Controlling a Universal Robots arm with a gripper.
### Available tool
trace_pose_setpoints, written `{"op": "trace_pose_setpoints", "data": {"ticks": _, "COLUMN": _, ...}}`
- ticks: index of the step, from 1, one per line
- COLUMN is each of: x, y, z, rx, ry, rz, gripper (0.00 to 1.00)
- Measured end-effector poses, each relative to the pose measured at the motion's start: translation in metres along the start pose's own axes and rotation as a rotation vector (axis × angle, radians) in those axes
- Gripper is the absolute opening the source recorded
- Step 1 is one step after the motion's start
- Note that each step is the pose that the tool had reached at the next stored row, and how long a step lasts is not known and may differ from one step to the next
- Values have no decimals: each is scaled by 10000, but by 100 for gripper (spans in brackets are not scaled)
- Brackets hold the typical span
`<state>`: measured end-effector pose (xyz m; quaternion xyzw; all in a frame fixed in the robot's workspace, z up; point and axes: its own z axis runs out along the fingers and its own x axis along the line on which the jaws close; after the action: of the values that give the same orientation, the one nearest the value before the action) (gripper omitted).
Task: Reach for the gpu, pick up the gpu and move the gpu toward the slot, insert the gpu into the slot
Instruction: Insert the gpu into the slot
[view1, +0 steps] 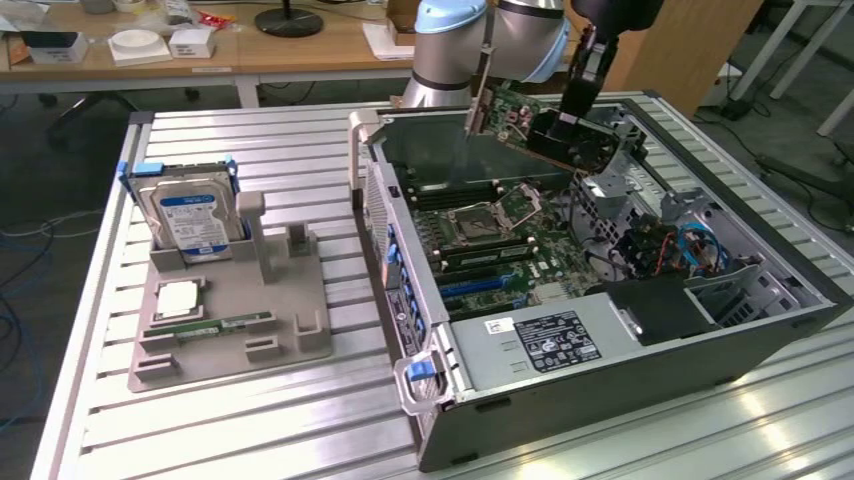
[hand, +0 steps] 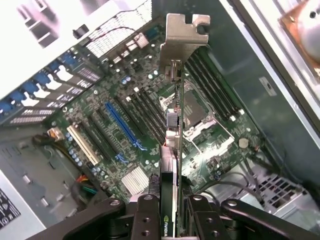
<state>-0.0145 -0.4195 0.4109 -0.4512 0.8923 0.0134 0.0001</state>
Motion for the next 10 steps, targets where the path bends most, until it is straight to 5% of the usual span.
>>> {"op": "trace_pose_setpoints", "data": {"ticks": 10, "x": 0, "y": 0, "z": 9, "rx": -21, "ry": 42, "rz": -1755, "gripper": 26}}
